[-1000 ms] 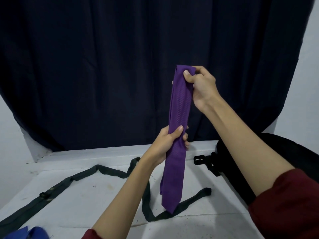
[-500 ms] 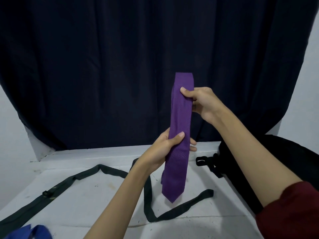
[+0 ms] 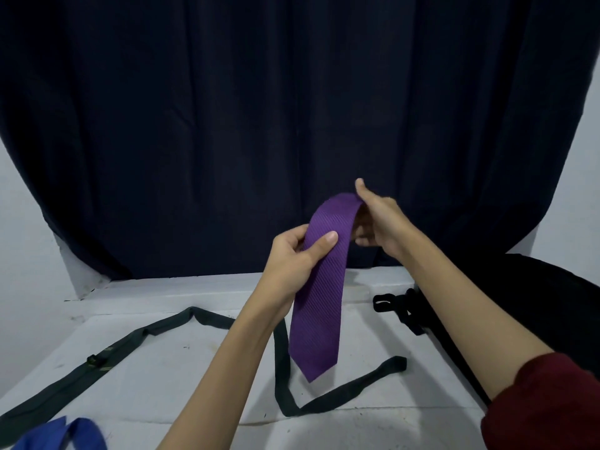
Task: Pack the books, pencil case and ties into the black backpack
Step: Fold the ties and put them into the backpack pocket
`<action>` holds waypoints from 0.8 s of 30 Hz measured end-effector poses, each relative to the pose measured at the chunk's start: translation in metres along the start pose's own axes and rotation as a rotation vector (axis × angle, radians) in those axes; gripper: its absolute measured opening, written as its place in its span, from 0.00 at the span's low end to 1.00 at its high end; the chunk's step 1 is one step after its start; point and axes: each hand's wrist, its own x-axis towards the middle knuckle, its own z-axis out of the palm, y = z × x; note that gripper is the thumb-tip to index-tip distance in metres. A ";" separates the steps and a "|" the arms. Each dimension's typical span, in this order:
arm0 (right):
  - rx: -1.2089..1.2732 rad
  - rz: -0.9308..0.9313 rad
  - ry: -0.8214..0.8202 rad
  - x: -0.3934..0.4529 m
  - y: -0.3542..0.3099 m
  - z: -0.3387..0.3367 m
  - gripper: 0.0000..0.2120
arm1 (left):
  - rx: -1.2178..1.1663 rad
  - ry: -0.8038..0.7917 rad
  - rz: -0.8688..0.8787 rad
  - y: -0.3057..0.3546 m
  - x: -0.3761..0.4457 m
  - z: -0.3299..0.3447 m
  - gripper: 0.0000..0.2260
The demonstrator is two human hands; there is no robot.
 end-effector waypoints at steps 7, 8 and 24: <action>-0.028 -0.356 0.149 -0.030 0.045 0.002 0.08 | -0.001 -0.009 -0.043 0.007 0.017 -0.012 0.05; -0.024 -0.414 0.015 -0.035 0.047 0.003 0.14 | -0.005 -0.018 -0.045 0.007 0.018 -0.012 0.05; 0.015 -0.493 0.088 -0.034 0.043 0.026 0.09 | -0.214 0.054 -0.102 -0.004 0.013 -0.010 0.10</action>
